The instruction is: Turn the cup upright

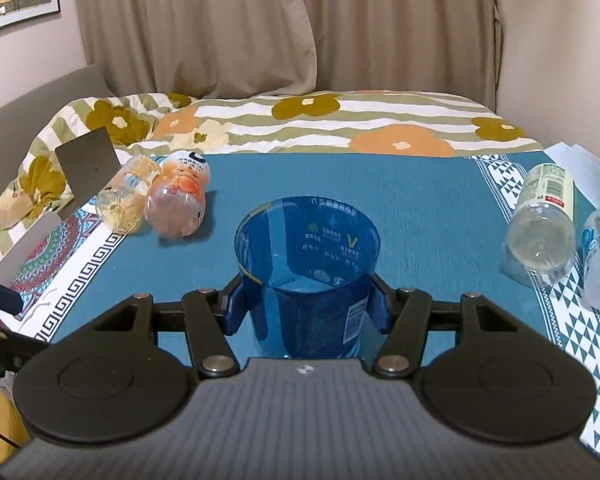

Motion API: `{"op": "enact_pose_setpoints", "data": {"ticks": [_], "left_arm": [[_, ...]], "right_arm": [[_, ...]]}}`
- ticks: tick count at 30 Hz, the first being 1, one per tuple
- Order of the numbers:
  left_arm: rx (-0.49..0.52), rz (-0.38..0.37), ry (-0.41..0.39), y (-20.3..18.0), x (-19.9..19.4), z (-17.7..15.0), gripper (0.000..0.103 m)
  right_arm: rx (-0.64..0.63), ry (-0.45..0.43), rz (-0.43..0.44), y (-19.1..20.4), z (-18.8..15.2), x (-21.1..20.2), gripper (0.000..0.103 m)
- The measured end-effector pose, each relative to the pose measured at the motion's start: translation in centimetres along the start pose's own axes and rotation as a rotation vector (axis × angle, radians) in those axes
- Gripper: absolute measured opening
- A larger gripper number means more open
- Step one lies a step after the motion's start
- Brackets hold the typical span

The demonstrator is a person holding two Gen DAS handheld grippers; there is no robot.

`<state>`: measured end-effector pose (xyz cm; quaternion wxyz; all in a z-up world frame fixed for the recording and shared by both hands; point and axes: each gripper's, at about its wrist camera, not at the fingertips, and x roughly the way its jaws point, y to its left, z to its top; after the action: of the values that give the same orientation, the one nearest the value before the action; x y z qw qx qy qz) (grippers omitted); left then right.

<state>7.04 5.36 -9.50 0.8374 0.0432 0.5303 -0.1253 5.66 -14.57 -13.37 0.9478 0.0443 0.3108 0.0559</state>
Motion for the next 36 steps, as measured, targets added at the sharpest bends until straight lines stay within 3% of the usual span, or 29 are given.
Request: {"op": "enact_pose_setpoints", "data": {"ticks": [4,6,8,15,22,28,33,36], "left_arm": [[0.002,0.009,-0.001,-0.4,-0.1,-0.2,0.103],[0.001,0.016,-0.008,-0.6,-0.4,-0.3,0.103],[-0.007,0.020,-0.015,-0.7,-0.8,-0.3,0.103],[-0.019,0.027,-0.051,-1.9,-3.5,-0.1,0.103],[-0.065,0.052,-0.153,-2.8,-8.5,0.6,0.103],[-0.070,0.080,-0.220,-3.7,-11.1,1.0,0.103],[-0.039,0.109,-0.222,-4.8,-11.3,0.3,0.103],[-0.015,0.129,-0.216,-5.4,-11.1,-0.6,0.103]], "right_arm": [[-0.005,0.010,0.009,0.0,-0.2,-0.1,0.080],[0.010,0.013,0.015,-0.1,-0.2,-0.1,0.097],[0.021,0.009,0.015,-0.2,0.0,-0.4,0.103],[0.036,0.066,0.026,-1.0,1.8,-2.3,0.103],[0.022,0.123,-0.005,-2.2,6.0,-8.2,0.103],[-0.014,0.181,-0.082,-3.0,8.8,-12.7,0.103],[0.021,0.343,-0.090,-4.1,9.1,-13.8,0.103],[0.058,0.366,-0.109,-4.9,8.1,-14.2,0.103]]}}
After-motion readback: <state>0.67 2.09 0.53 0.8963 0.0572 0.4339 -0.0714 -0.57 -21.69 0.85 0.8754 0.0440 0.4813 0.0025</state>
